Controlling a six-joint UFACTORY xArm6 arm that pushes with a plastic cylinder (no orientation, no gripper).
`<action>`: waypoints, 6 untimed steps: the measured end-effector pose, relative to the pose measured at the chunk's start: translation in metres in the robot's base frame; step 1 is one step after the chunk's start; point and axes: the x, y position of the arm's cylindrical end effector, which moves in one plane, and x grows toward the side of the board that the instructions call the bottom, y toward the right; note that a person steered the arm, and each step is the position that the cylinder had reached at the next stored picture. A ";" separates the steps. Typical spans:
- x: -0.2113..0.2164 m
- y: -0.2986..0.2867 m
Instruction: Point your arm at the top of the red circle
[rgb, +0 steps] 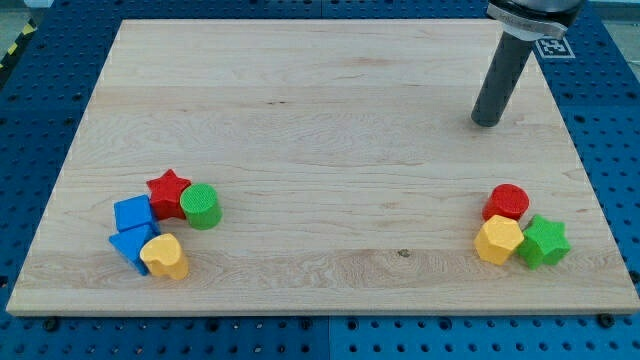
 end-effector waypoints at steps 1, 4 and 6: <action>0.003 0.000; 0.072 -0.022; 0.120 -0.027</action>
